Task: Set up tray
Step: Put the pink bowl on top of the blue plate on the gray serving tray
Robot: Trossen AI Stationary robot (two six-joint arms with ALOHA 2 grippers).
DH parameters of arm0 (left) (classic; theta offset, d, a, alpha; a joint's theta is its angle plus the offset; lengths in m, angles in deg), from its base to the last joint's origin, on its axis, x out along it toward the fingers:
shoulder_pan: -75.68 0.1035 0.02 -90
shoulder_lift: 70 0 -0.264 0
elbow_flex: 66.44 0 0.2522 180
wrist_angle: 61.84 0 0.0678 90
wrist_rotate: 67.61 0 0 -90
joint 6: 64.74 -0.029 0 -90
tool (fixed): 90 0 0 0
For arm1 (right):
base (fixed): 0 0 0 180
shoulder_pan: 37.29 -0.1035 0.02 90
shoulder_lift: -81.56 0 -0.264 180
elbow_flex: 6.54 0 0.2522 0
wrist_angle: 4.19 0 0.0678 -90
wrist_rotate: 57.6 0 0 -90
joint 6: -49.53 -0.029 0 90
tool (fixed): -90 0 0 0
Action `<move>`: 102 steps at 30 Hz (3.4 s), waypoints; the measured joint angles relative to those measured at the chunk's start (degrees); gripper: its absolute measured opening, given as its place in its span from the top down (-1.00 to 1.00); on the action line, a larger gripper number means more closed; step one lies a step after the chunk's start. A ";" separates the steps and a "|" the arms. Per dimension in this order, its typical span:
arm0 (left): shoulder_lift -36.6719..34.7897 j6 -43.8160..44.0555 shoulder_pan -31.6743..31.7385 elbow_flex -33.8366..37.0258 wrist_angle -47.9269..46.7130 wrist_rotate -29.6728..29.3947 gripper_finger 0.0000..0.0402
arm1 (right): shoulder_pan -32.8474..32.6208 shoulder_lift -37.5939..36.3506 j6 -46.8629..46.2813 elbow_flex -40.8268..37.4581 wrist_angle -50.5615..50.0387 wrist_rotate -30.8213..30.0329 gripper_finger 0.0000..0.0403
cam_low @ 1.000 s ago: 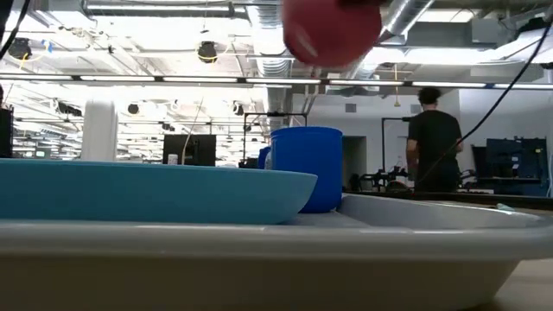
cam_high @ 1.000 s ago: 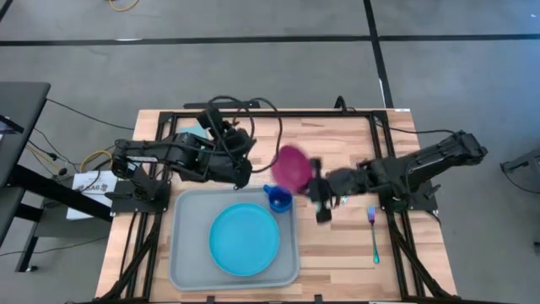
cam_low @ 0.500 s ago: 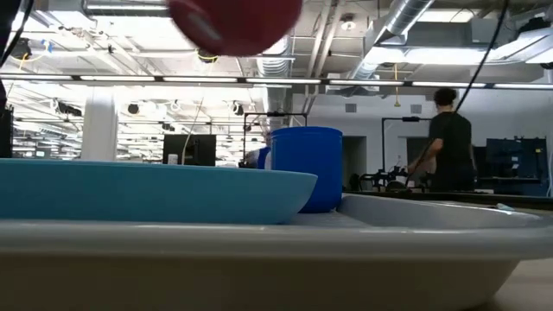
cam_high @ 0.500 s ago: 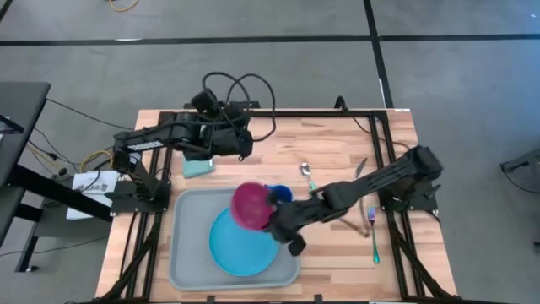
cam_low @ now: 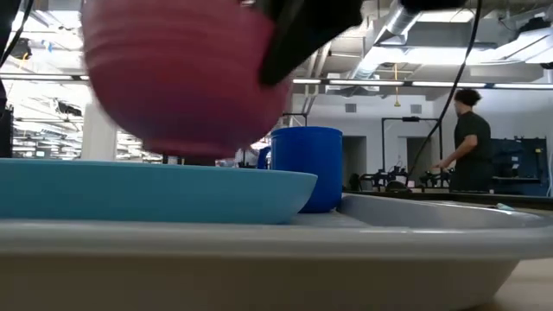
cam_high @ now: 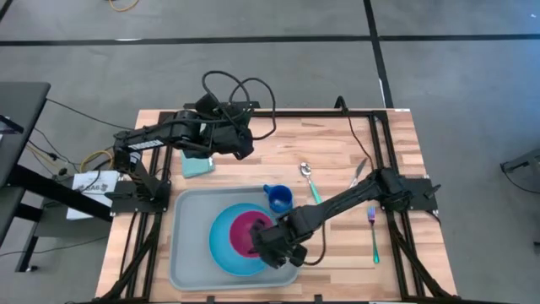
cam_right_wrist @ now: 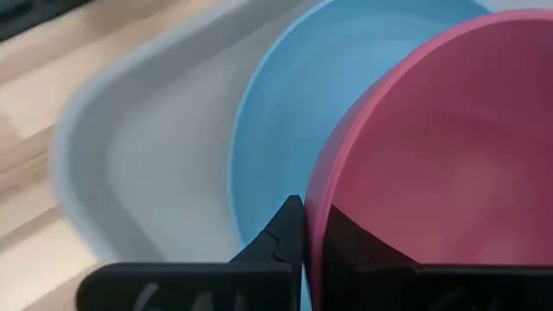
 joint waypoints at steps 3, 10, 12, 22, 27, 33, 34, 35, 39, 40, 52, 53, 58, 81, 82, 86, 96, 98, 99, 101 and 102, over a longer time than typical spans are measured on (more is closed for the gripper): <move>0.00 1.94 -0.33 0.01 0.00 0.13 0.33 | -0.43 0.88 0.23 0.24 0.27 -0.01 0.98; 0.46 5.54 -1.53 0.03 -0.05 1.08 0.33 | -1.24 2.85 4.62 0.06 1.97 -3.20 0.97; 0.46 5.58 -1.89 0.03 0.05 1.80 0.33 | -1.19 3.74 5.95 0.17 4.45 -3.21 0.97; 0.44 6.83 -3.03 0.03 -0.02 2.20 0.33 | -0.79 3.83 6.57 0.15 5.76 -4.40 0.66; 0.44 6.70 -2.97 0.03 -0.02 2.10 0.33 | -0.38 3.83 6.59 0.11 6.08 -5.69 0.51; 0.44 3.79 -2.97 0.03 -0.02 2.10 0.33 | 0.43 3.80 6.57 1.27 6.14 -9.37 0.42; 0.44 3.70 -2.97 0.03 -0.01 2.11 0.33 | 0.58 3.73 6.57 1.58 6.16 -9.44 0.42; 0.44 3.70 -2.97 0.03 -0.02 2.11 0.33 | 0.77 3.72 6.50 1.86 6.14 -9.48 0.41; 0.44 2.73 -2.97 0.03 -0.02 2.12 0.33 | 1.30 3.72 1.94 3.82 3.62 -9.45 0.41; 0.44 2.29 -2.97 0.03 0.00 2.11 0.33 | 1.28 3.72 0.66 4.55 2.10 -9.38 0.41; 0.44 0.26 -2.97 0.03 -0.02 5.52 0.33 | 1.80 2.97 -16.73 5.57 -23.47 -9.06 0.41; 0.44 -0.26 -2.97 0.03 -0.02 6.84 0.33 | 1.79 2.56 -18.57 5.56 -26.23 -9.10 0.41; 0.44 -3.04 -3.87 0.03 -0.02 11.65 0.47 | 1.47 -1.22 -27.48 5.55 -31.87 -10.84 0.49; 0.29 6.50 -30.47 18.75 4.34 10.53 1.00 | -3.04 -59.07 -53.79 -35.21 -18.22 -42.90 0.99; 0.39 7.11 -31.50 22.17 6.66 10.57 1.00 | -3.34 -62.10 -52.68 -40.10 -13.34 -42.92 0.99; 0.46 10.29 -34.11 34.12 17.75 12.70 1.00 | -4.31 -72.34 -47.35 -58.54 7.02 -42.84 0.98; 0.46 13.24 -28.77 48.43 43.32 23.24 1.00 | -4.47 -79.45 -38.66 -76.58 30.06 -42.10 1.00; 0.46 15.21 -27.67 48.96 43.32 25.09 1.00 | -4.47 -79.45 -36.97 -76.30 30.05 -42.04 1.00; 0.46 16.05 -27.22 49.41 43.50 25.76 1.00 | -4.45 -79.47 -36.68 -76.18 30.12 -42.04 1.00; 0.44 17.18 -26.70 50.63 44.39 27.04 1.00 | -4.47 -79.48 -36.49 -76.17 30.02 -42.02 0.99; 0.44 17.81 -26.62 51.38 44.92 27.85 1.00 | -4.47 -79.47 -36.49 -76.17 30.01 -42.02 0.99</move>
